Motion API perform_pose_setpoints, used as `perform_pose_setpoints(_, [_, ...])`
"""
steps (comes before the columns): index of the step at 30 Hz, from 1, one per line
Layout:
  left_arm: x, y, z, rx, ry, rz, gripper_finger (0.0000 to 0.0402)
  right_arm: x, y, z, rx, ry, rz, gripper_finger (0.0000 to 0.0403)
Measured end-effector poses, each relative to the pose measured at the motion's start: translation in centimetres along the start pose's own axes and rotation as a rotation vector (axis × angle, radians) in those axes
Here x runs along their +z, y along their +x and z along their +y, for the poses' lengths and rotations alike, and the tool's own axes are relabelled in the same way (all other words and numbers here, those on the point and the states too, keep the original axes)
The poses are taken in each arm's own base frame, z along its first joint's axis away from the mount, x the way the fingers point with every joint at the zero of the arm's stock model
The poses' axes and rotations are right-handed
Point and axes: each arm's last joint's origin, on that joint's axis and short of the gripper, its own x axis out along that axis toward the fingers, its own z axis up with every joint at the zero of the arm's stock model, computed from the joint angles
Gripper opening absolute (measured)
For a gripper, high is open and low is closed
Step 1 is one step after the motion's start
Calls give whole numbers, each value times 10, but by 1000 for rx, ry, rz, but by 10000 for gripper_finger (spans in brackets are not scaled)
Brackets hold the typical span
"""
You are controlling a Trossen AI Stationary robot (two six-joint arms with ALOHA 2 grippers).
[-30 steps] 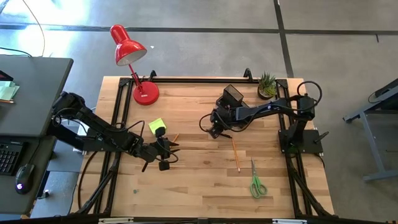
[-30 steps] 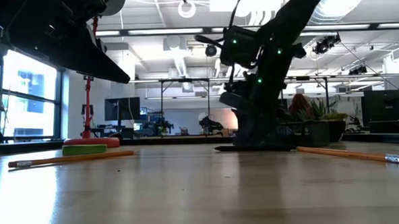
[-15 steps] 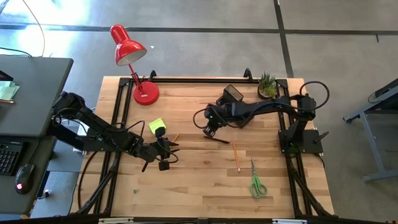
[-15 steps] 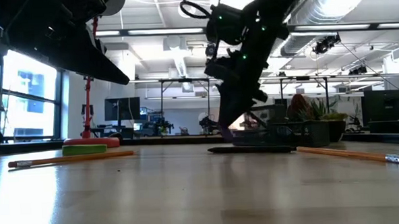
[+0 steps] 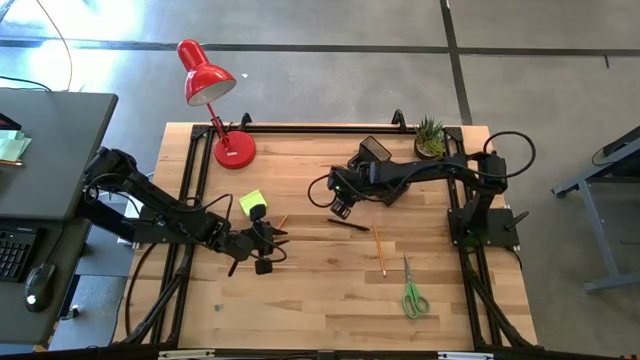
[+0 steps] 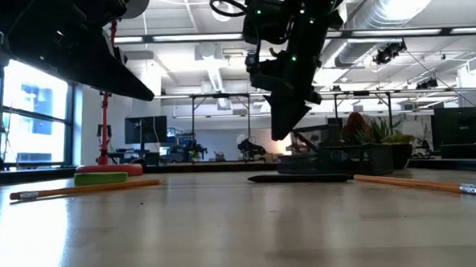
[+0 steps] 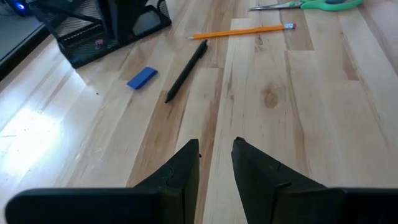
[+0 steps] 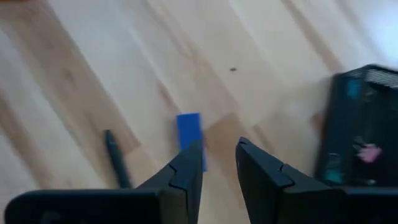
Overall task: Pick and place office supplies into organizer
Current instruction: Put the blue eraser into the black desk organizer
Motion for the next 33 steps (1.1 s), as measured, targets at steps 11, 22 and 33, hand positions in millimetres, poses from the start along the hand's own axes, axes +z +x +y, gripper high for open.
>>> perform_pose_setpoints(11, [1, 0, 0, 8, -2, -7, 85, 6, 7, -42, -183, -31, 50, 87])
perform_pose_setpoints(22, [0, 0, 0, 9, 2, -4, 85, 10, 11, -73, -296, -20, 71, 87])
perform_pose_setpoints(33, [0, 0, 0, 9, 2, -3, 85, 11, 13, -77, -288, -47, 68, 88])
